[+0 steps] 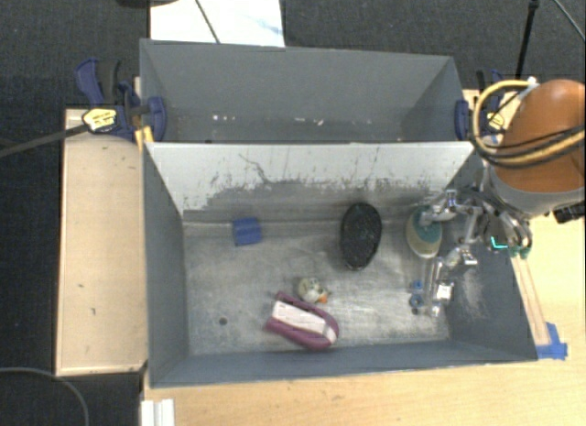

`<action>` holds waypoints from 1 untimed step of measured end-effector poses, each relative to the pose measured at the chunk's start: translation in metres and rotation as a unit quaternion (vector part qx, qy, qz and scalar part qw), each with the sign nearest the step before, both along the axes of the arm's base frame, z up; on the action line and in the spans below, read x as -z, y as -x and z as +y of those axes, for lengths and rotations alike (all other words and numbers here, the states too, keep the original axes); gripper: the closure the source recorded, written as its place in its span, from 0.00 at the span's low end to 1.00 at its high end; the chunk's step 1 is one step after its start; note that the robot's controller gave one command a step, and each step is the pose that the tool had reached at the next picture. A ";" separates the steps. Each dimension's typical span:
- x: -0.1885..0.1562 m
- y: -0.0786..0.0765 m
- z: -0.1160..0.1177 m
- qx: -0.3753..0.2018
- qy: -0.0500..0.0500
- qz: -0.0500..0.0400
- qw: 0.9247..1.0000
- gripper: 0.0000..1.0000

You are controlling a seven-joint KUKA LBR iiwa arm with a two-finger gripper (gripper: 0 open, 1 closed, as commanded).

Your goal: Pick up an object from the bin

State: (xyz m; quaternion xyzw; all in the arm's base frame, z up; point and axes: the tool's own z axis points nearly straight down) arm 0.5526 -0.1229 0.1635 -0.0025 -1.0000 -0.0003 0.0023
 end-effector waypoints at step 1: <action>0.092 -0.036 0.045 -0.102 0.000 -0.006 0.995 0.00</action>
Offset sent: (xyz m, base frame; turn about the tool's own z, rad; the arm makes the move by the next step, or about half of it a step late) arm 0.0333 0.0438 -0.0934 -0.2048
